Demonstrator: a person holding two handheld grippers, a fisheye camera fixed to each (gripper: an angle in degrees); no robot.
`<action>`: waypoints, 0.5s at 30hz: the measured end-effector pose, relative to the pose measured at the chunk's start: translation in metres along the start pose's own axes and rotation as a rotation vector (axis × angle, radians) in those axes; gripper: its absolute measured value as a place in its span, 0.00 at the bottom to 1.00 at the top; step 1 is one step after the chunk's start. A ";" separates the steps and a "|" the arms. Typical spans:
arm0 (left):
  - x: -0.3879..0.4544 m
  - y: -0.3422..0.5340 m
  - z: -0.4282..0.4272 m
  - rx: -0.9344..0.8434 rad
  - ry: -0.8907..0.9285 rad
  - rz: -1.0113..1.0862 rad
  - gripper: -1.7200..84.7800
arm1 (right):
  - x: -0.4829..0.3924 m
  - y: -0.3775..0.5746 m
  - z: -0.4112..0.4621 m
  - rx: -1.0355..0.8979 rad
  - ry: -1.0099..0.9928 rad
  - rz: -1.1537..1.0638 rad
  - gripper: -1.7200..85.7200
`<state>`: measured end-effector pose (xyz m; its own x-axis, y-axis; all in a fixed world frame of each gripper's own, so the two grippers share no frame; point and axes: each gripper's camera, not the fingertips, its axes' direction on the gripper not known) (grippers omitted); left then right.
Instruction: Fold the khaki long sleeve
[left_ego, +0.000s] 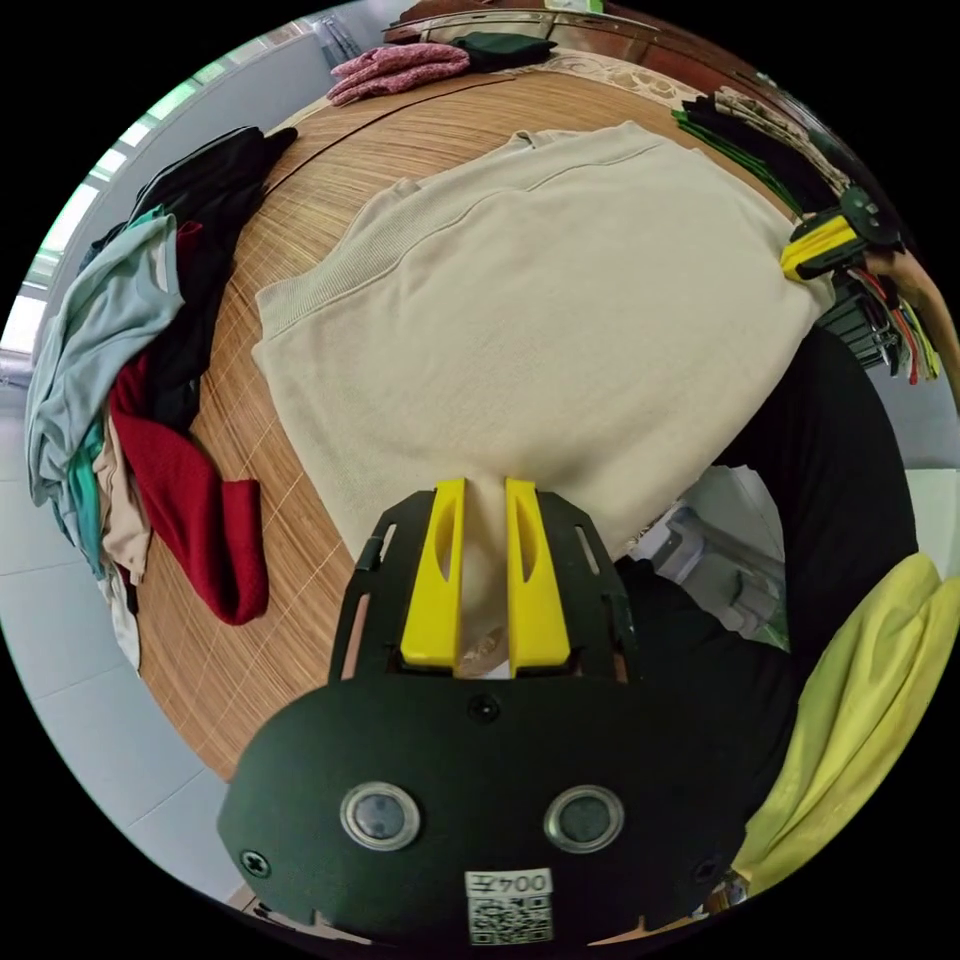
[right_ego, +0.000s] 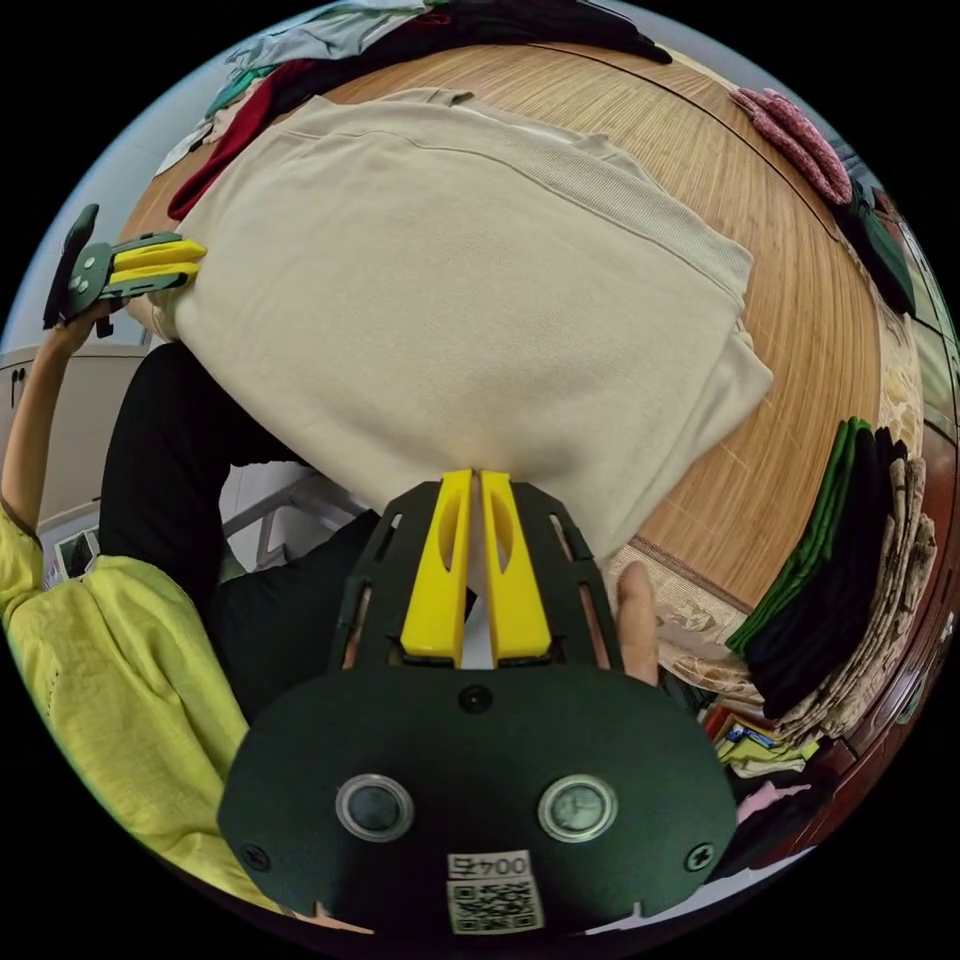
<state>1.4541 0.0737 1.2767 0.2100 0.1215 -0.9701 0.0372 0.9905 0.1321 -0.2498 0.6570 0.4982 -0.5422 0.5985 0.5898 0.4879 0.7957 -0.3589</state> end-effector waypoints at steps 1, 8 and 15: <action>-0.005 -0.002 0.000 -0.004 0.019 -0.001 0.10 | 0.004 0.001 -0.001 0.005 -0.004 0.001 0.05; -0.023 -0.014 -0.001 -0.053 0.037 0.028 0.11 | 0.031 0.009 -0.011 0.033 -0.003 -0.029 0.08; -0.070 -0.006 -0.028 0.019 0.155 -0.005 0.18 | 0.101 0.027 -0.056 0.273 -0.242 0.035 0.13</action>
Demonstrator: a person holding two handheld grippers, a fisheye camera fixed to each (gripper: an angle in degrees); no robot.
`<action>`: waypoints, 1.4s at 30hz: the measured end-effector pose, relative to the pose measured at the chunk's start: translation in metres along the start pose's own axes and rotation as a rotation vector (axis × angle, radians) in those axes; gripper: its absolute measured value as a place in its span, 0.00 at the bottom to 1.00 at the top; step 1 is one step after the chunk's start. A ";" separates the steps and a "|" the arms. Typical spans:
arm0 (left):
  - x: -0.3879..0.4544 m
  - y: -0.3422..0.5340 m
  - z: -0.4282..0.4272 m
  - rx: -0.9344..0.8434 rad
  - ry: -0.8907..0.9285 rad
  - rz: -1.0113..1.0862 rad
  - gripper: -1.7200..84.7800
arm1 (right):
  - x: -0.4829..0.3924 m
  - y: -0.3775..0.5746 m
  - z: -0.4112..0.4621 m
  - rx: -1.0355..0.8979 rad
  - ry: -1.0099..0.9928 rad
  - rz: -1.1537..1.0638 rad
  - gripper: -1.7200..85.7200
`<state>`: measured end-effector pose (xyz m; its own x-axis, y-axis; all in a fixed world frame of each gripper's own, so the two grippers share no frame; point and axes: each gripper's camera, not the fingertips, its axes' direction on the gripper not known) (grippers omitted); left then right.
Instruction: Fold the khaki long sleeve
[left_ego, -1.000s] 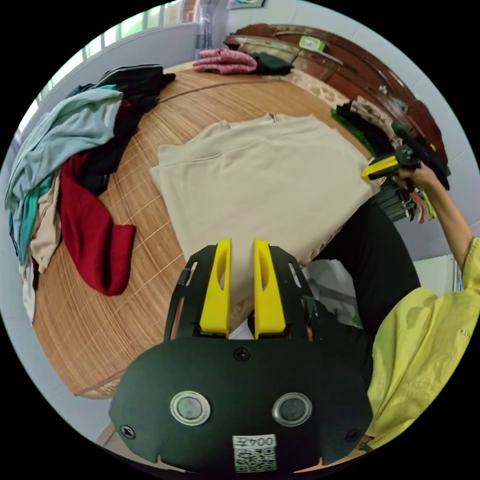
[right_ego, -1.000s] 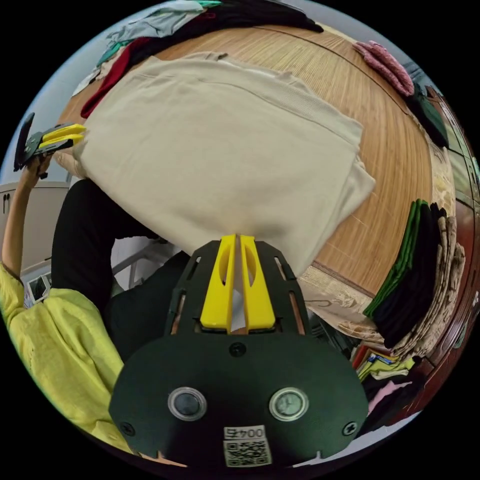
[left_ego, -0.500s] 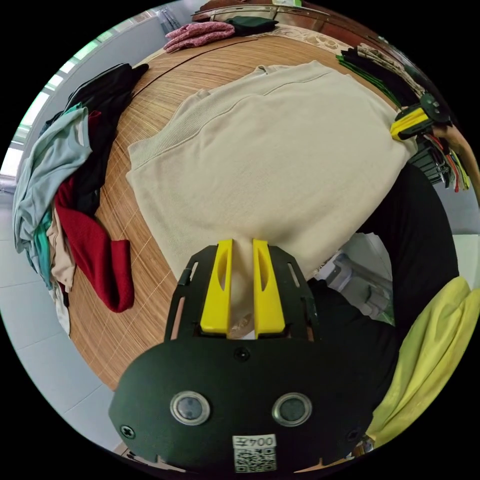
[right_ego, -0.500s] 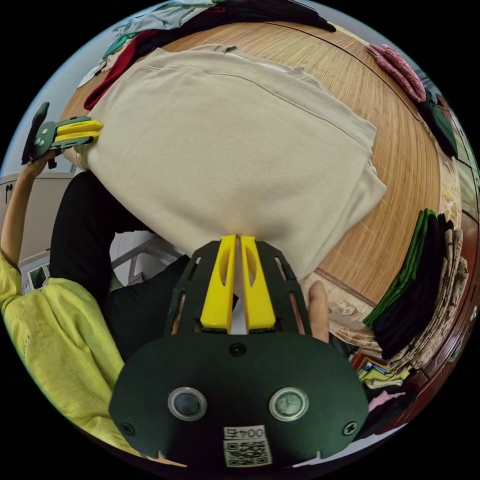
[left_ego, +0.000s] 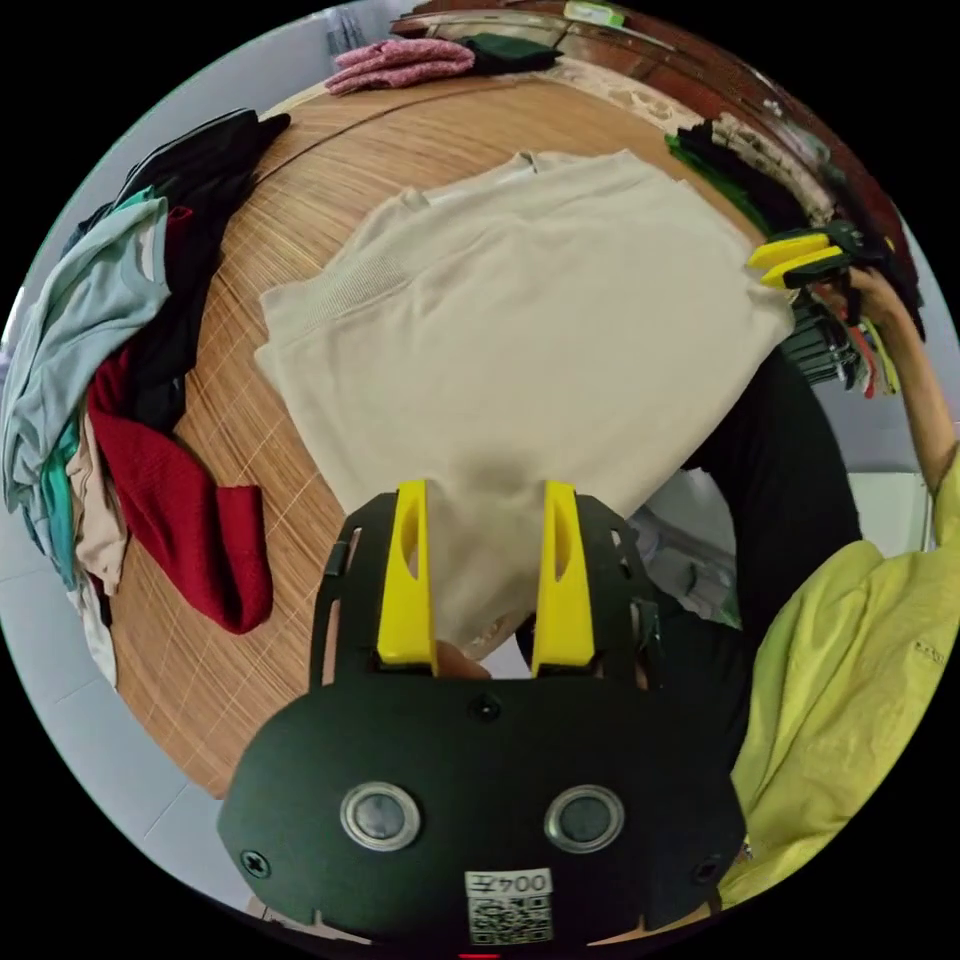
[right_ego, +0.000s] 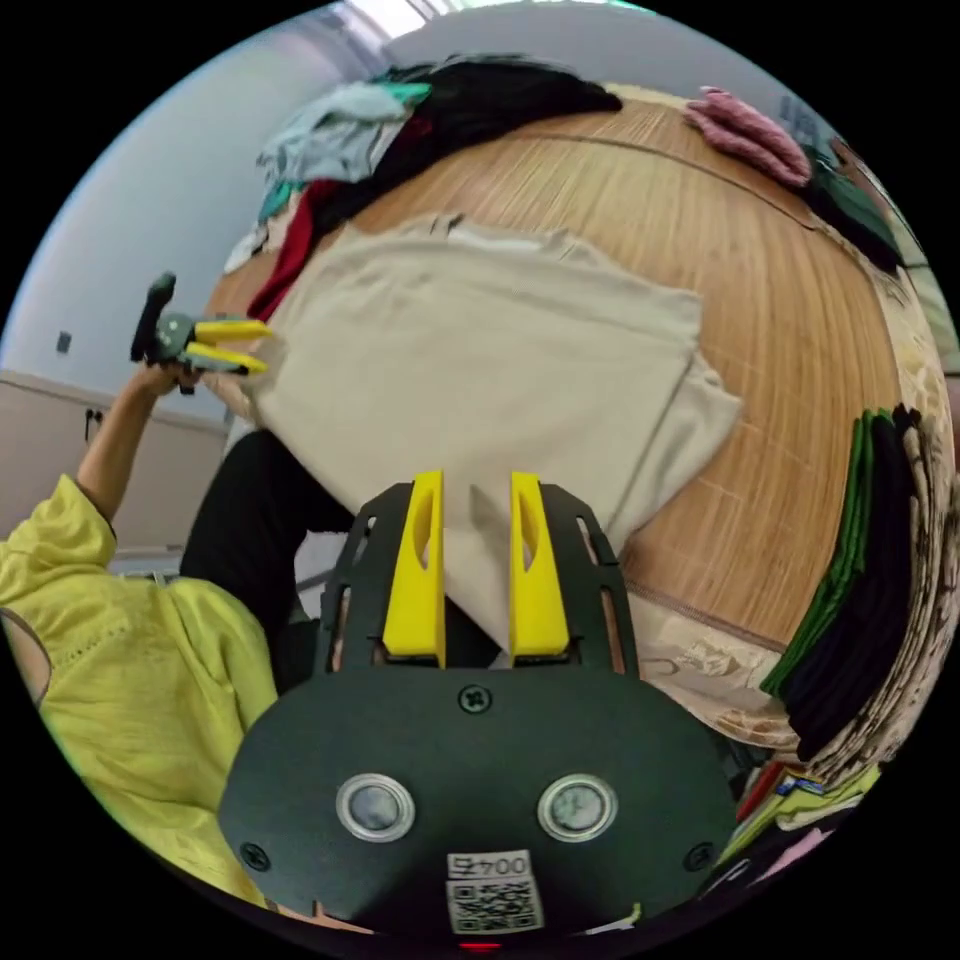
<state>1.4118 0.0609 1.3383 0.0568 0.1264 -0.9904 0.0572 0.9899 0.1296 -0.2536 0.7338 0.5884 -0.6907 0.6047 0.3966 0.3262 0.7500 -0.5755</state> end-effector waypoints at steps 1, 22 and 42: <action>-0.014 0.003 -0.012 0.060 0.032 -0.021 0.19 | 0.018 -0.001 -0.012 0.071 -0.014 0.044 0.14; -0.212 -0.064 0.033 0.211 0.134 -0.210 0.17 | 0.167 -0.041 -0.019 0.222 0.009 0.432 0.11; -0.218 -0.020 0.071 0.254 0.172 -0.245 0.06 | 0.158 -0.030 -0.014 0.279 0.009 0.459 0.09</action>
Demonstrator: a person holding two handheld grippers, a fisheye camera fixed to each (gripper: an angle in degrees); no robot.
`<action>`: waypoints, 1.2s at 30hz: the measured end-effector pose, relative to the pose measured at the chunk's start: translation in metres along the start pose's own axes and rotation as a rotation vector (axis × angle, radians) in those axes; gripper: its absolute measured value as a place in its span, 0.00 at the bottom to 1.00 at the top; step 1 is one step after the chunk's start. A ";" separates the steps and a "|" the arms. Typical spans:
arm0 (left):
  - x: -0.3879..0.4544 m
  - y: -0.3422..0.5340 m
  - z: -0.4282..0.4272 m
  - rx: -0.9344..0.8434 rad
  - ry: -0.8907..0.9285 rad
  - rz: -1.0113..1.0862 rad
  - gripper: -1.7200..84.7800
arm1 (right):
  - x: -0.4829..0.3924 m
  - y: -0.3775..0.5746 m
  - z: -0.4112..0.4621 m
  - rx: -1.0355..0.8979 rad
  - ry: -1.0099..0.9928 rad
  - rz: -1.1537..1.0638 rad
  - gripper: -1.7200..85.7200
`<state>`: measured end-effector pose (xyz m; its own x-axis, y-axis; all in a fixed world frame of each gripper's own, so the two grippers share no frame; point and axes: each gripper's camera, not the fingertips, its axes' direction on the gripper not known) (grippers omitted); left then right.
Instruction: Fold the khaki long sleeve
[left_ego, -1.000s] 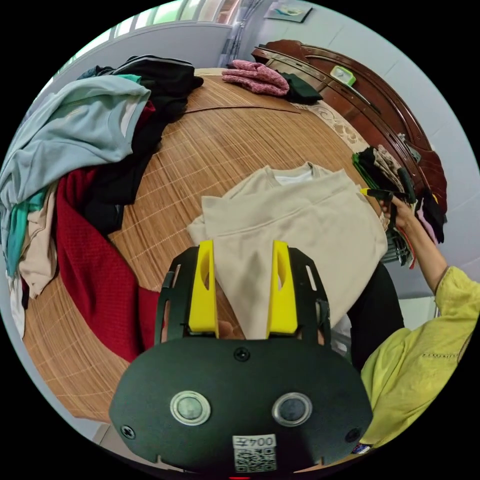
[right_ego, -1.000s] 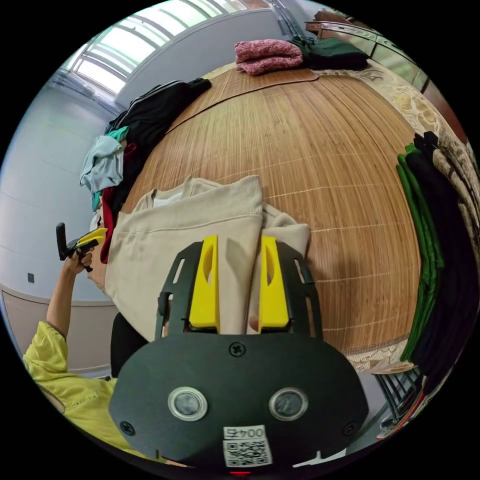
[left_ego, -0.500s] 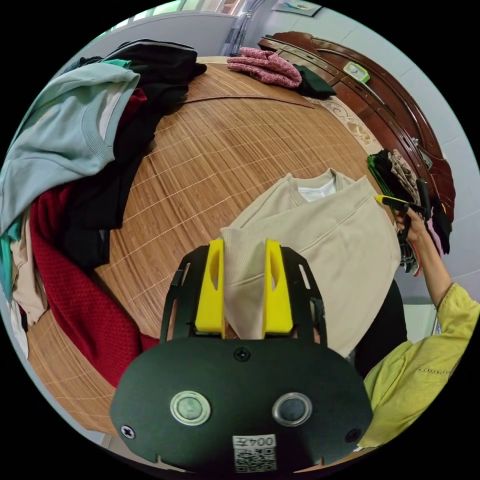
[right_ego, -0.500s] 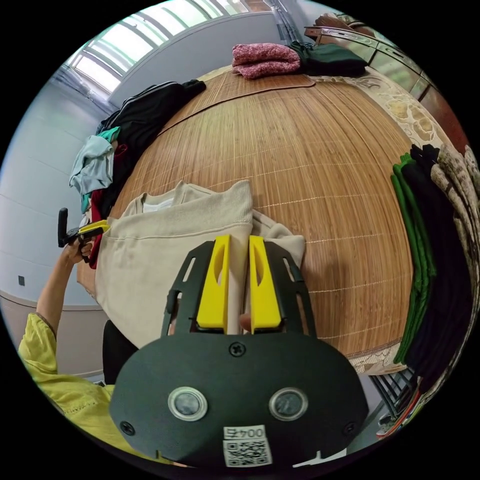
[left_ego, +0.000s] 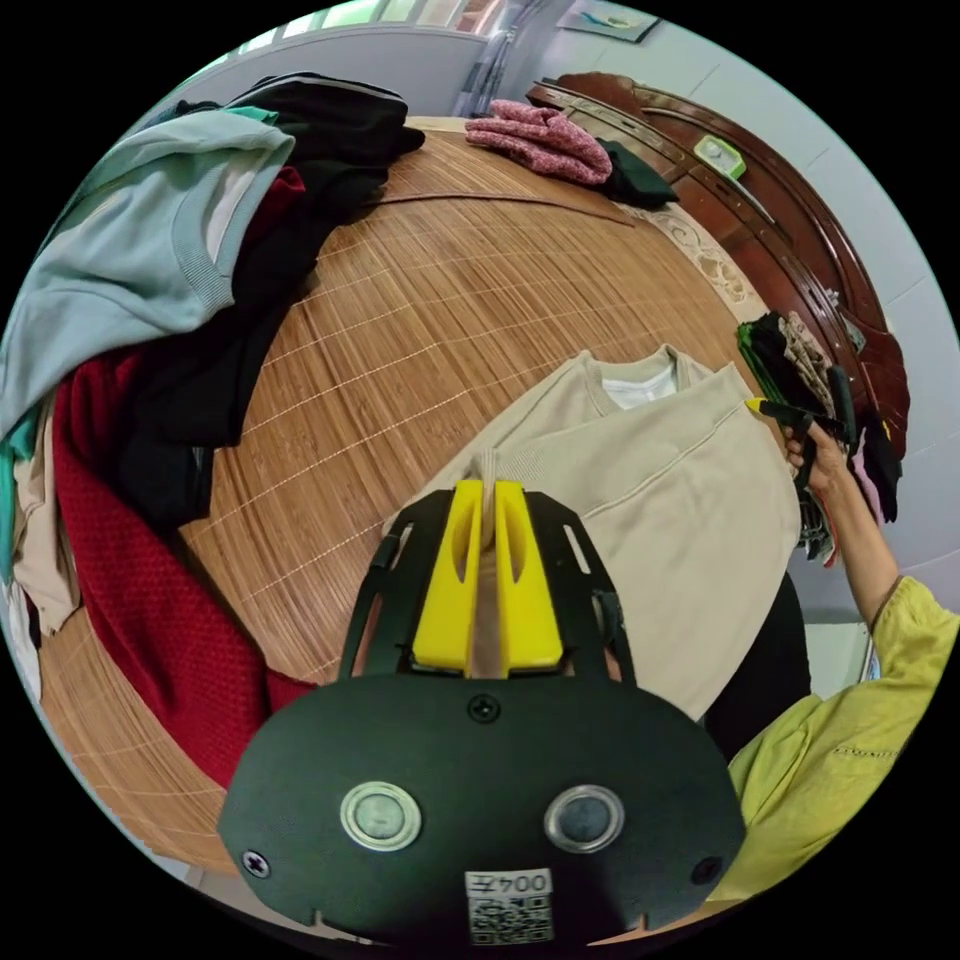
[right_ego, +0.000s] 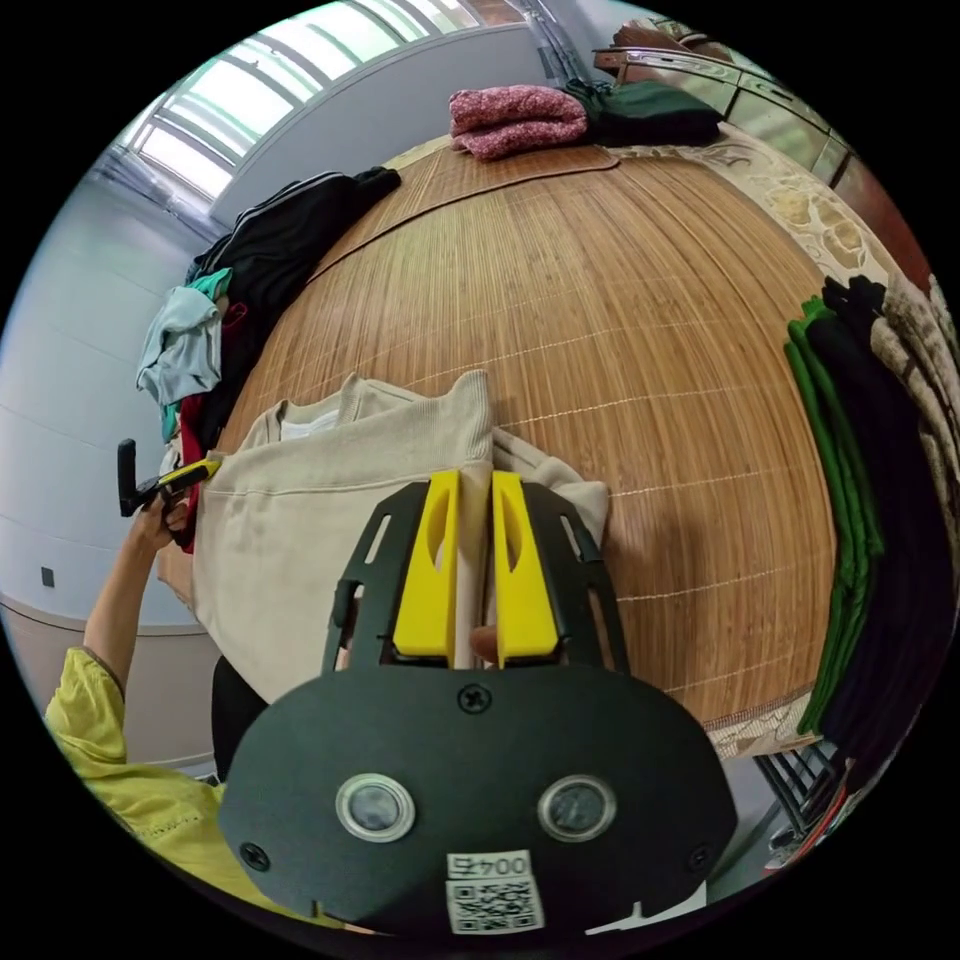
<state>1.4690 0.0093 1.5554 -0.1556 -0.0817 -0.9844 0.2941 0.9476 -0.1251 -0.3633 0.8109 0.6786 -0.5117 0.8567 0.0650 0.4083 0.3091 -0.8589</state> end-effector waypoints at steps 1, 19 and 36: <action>-0.002 0.007 -0.005 0.037 0.019 -0.019 0.06 | -0.005 0.005 -0.003 0.023 0.009 -0.004 0.08; 0.101 0.113 -0.088 0.369 -0.205 0.140 0.04 | -0.117 0.106 -0.042 0.338 0.333 -0.265 0.04; 0.111 0.067 0.001 0.277 -0.372 0.080 0.03 | -0.113 0.060 0.064 0.230 0.375 -0.168 0.04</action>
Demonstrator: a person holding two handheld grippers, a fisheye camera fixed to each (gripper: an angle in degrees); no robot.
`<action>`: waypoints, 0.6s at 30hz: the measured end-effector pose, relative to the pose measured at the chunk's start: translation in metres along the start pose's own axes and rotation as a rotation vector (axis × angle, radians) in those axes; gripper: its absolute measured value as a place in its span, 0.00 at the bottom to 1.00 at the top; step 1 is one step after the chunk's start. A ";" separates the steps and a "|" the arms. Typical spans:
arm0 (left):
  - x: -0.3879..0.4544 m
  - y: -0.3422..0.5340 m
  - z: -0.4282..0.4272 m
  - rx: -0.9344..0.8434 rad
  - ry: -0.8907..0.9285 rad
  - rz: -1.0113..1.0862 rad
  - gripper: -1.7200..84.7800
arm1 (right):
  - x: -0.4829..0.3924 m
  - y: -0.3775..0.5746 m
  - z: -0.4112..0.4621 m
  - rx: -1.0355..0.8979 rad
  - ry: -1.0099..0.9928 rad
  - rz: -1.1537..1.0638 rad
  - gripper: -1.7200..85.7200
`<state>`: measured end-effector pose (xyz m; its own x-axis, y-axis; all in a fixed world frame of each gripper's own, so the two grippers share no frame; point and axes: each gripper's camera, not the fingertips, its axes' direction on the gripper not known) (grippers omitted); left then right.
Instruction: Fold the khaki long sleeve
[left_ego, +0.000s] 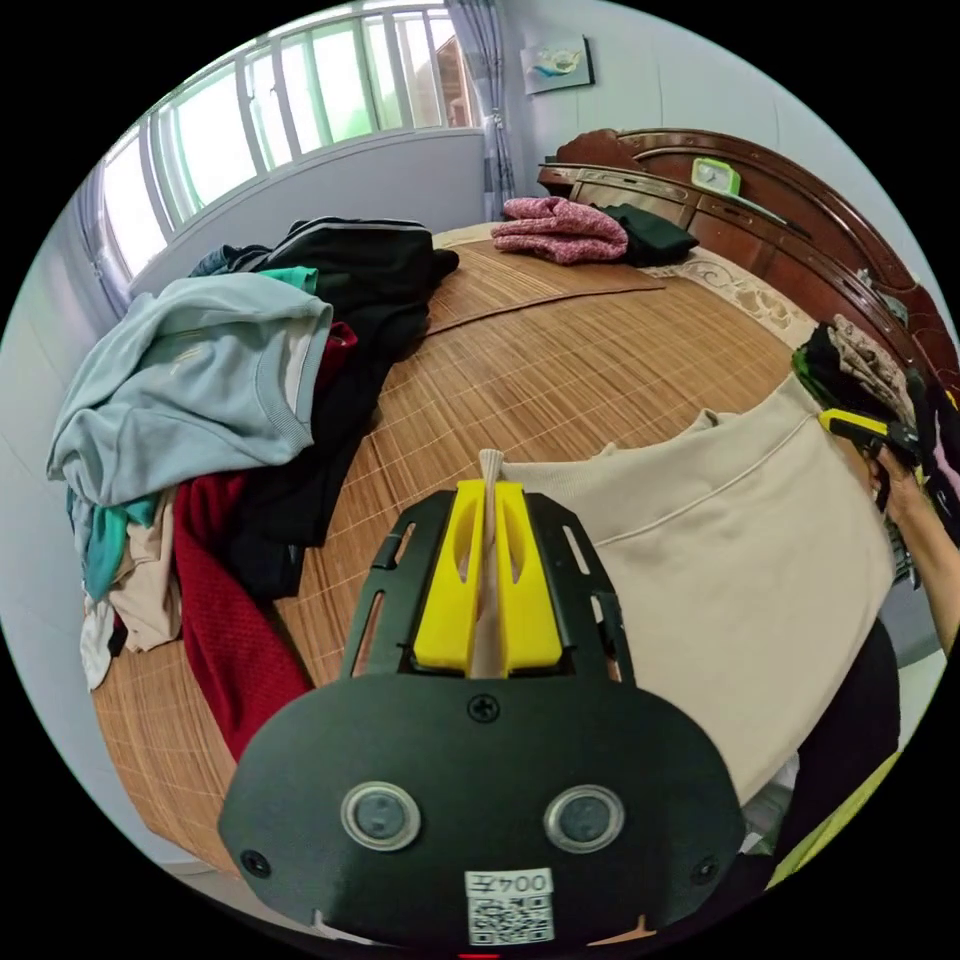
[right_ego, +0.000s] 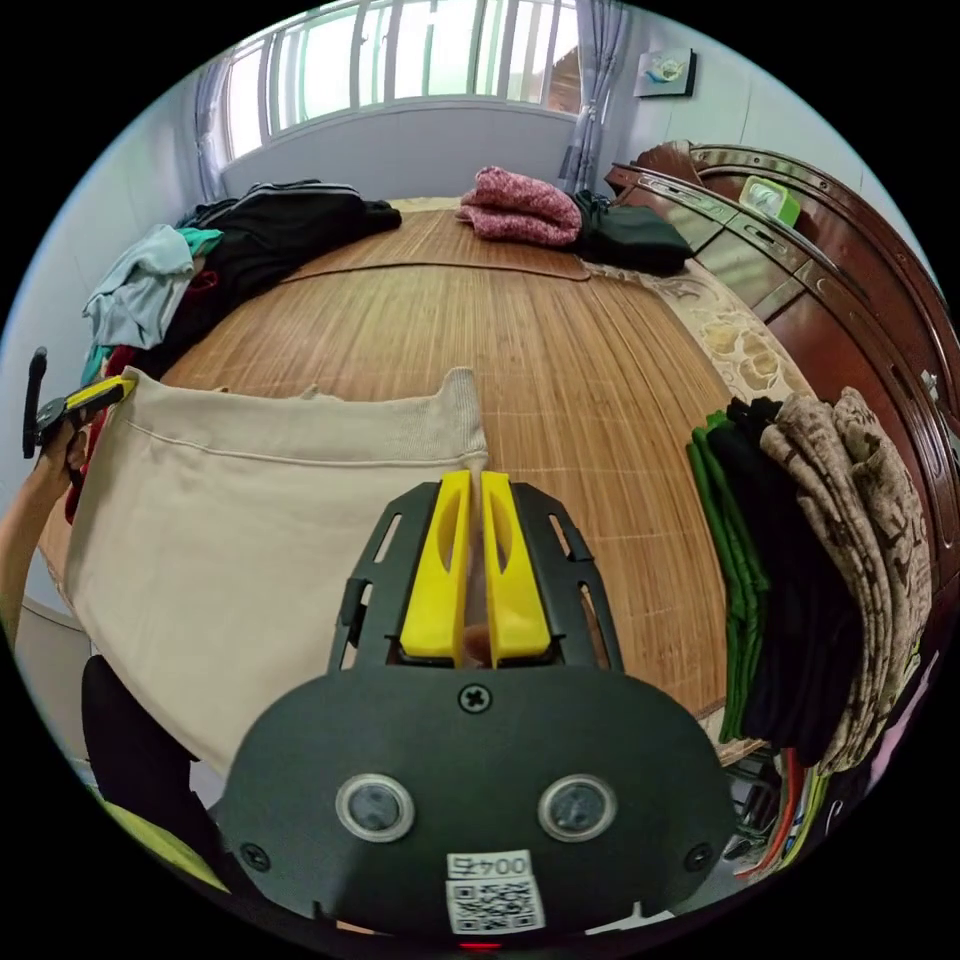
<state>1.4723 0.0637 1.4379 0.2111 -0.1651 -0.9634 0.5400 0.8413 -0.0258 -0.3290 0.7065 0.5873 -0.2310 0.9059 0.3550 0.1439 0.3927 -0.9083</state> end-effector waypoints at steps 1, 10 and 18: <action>0.005 0.003 0.006 -0.001 -0.029 0.011 0.03 | -0.003 0.002 0.009 -0.019 0.009 0.005 0.04; 0.005 0.012 0.055 -0.177 -0.069 -0.059 0.06 | -0.011 -0.006 0.033 -0.128 0.020 0.056 0.10; -0.047 0.039 -0.033 -0.038 0.106 -0.122 0.08 | -0.047 0.012 -0.026 -0.219 -0.228 -0.115 0.06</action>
<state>1.4560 0.1211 1.4732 0.0578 -0.2139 -0.9751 0.5250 0.8373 -0.1526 -0.2918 0.6731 0.5653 -0.4633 0.8045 0.3717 0.3023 0.5377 -0.7871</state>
